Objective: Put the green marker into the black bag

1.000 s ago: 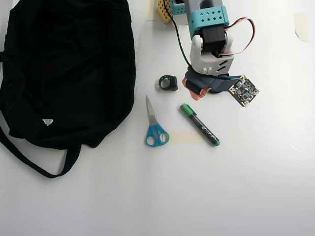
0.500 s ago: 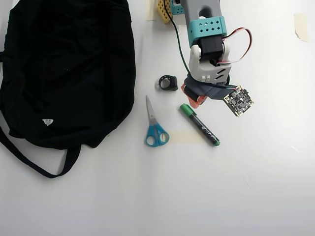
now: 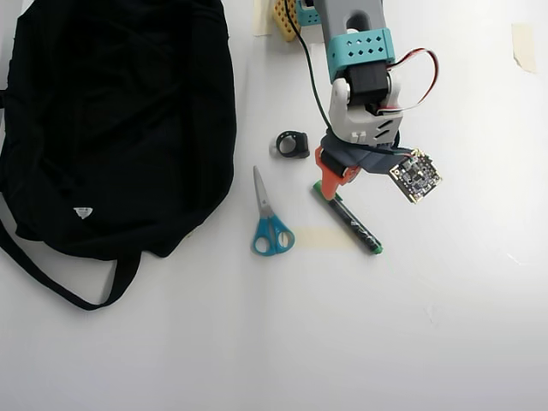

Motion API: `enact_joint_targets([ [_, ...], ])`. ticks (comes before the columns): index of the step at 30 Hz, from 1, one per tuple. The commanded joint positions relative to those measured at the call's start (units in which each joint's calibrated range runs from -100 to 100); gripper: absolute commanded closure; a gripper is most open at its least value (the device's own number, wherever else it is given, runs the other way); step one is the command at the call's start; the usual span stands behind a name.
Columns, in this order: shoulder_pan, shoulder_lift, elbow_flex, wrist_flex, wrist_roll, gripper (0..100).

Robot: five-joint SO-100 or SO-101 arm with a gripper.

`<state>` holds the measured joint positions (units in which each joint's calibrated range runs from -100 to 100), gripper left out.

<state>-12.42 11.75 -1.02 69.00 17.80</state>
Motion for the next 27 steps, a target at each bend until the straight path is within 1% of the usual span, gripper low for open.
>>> enact_joint_targets([
  [1, -0.37, -0.38, -1.40, -0.78, -0.86, 82],
  [5, -0.45, -0.38, -1.40, -0.78, -3.07, 82],
  [8, -0.60, -0.38, -1.31, -0.78, -4.17, 77],
  [12, -0.60, 0.45, -1.40, -0.87, -4.17, 71],
  [15, -1.20, 4.19, -2.93, -3.28, -4.17, 70],
  [27, -3.96, 13.48, -12.46, -3.45, -4.17, 70],
])
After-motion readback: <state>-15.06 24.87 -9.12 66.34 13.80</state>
